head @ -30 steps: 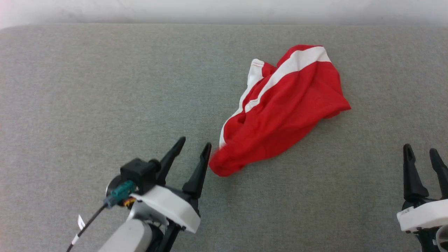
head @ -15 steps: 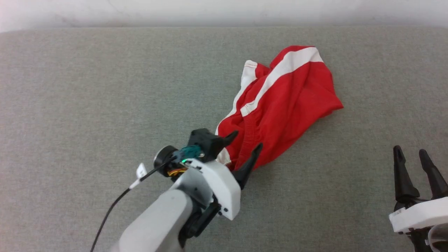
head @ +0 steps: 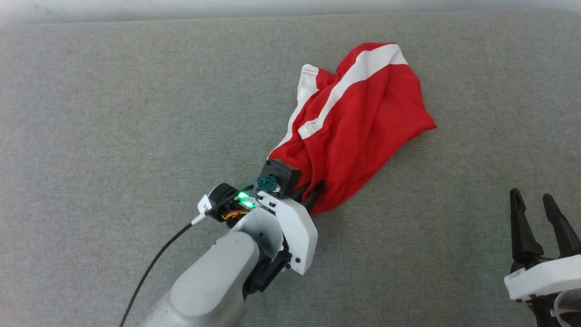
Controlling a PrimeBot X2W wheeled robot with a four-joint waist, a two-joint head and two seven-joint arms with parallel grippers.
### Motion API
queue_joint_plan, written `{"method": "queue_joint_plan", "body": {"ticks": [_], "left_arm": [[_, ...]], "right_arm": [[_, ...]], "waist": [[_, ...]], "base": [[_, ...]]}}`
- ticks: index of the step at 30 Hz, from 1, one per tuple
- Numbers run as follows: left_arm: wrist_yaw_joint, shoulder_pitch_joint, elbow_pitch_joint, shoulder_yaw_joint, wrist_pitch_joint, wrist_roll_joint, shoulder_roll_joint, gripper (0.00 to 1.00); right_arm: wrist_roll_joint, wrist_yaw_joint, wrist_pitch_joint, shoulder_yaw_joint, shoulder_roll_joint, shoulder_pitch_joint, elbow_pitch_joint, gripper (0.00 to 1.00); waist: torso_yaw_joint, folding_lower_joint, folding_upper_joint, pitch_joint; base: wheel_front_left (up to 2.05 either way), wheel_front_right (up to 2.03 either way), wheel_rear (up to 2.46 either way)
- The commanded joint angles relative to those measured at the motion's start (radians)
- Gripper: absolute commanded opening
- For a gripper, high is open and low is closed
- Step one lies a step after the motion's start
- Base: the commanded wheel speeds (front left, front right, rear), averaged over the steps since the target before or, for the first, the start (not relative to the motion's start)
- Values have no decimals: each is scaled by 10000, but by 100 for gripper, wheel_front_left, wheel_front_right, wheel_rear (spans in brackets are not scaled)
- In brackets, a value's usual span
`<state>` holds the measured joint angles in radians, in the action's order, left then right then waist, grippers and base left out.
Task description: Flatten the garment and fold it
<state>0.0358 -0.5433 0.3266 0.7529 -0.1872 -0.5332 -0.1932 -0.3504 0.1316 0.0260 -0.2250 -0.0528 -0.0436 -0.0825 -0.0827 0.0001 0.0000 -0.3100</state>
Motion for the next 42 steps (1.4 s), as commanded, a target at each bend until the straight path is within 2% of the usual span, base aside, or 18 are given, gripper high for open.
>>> {"method": "queue_joint_plan", "body": {"ticks": [1,5,10,13,16,19,21,22,23,25,30,32,35,40,42], "left_arm": [[-72,-223,33,52,122,101,19,0],[-281,-518,-313,117,800,304,131,0],[-1082,-565,-1829,714,1743,734,-164,0],[-1220,144,-2818,1197,1774,896,-780,0],[-1214,1281,-3507,1902,1303,1140,-1704,0],[-1145,2404,-3667,2487,959,1254,-2531,0],[-1007,3054,-3544,2634,977,1124,-2844,0],[-911,3323,-3443,2636,1001,1010,-2943,80],[-780,3531,-3359,2556,1101,876,-2981,100],[-508,3879,-3329,2207,1570,435,-2846,100],[188,4403,-3911,622,2819,-1371,-1994,100],[561,4206,-4128,120,3090,-1444,-1883,100],[899,3811,-4254,-2,2740,-1363,-1788,100],[1230,3207,-3908,455,1309,-1112,-1787,100],[1380,3060,-3751,496,1066,-1088,-1669,100]], "right_arm": [[-46,-9,-53,-38,26,153,24,100],[-6,-9,-83,-85,26,207,62,100],[81,-9,-1,-109,26,120,33,100],[98,-9,71,-174,26,-11,-8,100],[116,-9,164,-233,26,-168,-95,100],[156,-9,263,-305,26,-283,-194,100],[186,-9,327,-327,26,-334,-245,100],[198,-9,372,-323,26,-342,-262,100],[210,-9,413,-306,26,-352,-279,100],[219,-9,473,-324,26,-374,-311,100],[287,-9,599,-385,26,-443,-361,100],[279,-9,644,-335,26,-427,-377,100],[270,-9,690,-263,26,-366,-373,100],[223,-9,667,-169,26,-272,-310,100],[188,-9,640,-173,26,-255,-239,100]], "waist": [[45,-1,0,-3],[238,-1,0,176],[518,-1,0,540],[683,-1,0,729],[853,-1,0,775],[1051,-1,0,734],[1194,-1,0,714],[1250,-1,0,708],[1301,-1,0,708],[1414,-1,0,731],[1647,-1,0,881],[1674,-1,0,918],[1645,-1,0,934],[1368,-1,0,813],[1230,-1,0,756]], "base": [[0,0,0],[0,0,0],[0,0,0],[0,0,0],[0,0,0],[0,0,0],[0,0,0],[0,0,0],[0,0,0],[0,0,0],[0,0,0],[0,0,0],[0,0,0],[0,0,0],[0,0,0]]}}
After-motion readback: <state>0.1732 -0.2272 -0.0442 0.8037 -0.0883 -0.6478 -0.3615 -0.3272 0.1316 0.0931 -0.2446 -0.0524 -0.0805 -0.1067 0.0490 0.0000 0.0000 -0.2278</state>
